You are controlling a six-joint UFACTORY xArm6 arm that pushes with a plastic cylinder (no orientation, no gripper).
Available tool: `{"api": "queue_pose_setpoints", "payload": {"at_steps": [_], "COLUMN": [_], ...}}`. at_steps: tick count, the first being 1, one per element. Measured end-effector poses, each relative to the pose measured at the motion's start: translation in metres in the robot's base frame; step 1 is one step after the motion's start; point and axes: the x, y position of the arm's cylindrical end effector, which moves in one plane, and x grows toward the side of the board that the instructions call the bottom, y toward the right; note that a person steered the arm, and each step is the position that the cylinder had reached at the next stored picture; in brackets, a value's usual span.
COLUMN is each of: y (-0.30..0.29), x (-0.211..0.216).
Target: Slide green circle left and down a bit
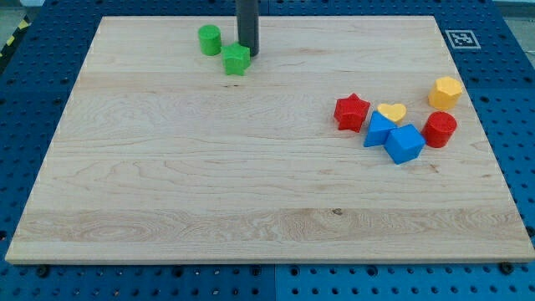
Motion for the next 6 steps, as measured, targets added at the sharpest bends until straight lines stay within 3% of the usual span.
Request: {"api": "queue_pose_setpoints", "payload": {"at_steps": [2, 4, 6], "y": [-0.058, -0.029, -0.109], "x": [-0.031, -0.071, -0.064]}}
